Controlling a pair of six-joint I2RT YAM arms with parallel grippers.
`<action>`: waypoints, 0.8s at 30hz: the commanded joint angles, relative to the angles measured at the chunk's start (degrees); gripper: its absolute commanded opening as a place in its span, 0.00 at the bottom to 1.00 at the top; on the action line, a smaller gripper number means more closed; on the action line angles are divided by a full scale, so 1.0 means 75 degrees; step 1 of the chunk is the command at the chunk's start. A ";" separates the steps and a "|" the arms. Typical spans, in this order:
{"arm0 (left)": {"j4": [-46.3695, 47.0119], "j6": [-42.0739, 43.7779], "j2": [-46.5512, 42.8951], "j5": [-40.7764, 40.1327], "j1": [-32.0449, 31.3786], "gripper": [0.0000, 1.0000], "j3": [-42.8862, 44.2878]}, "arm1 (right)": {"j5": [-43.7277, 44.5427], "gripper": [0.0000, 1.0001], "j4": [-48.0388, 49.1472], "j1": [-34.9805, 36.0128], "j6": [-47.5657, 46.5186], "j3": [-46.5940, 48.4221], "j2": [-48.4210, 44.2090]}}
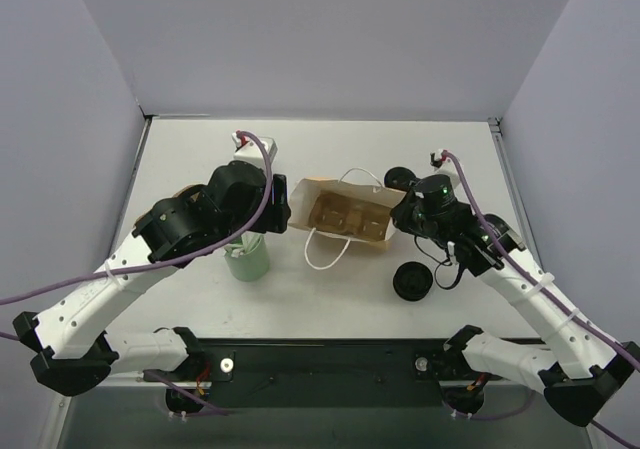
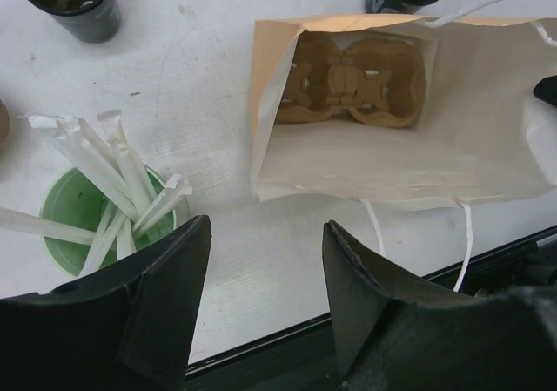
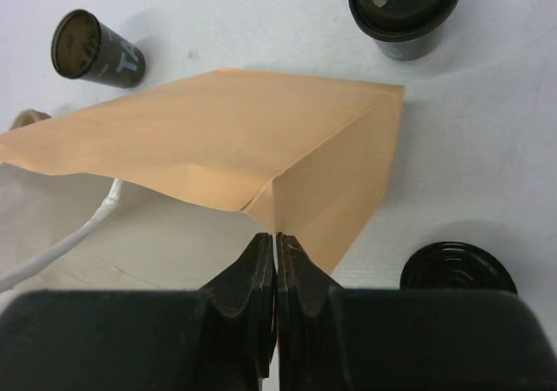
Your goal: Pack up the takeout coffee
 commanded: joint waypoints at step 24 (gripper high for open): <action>-0.1722 -0.0967 0.0084 0.0414 0.0439 0.63 0.0729 | 0.0309 0.42 -0.1955 0.1414 0.3278 0.1443 -0.0197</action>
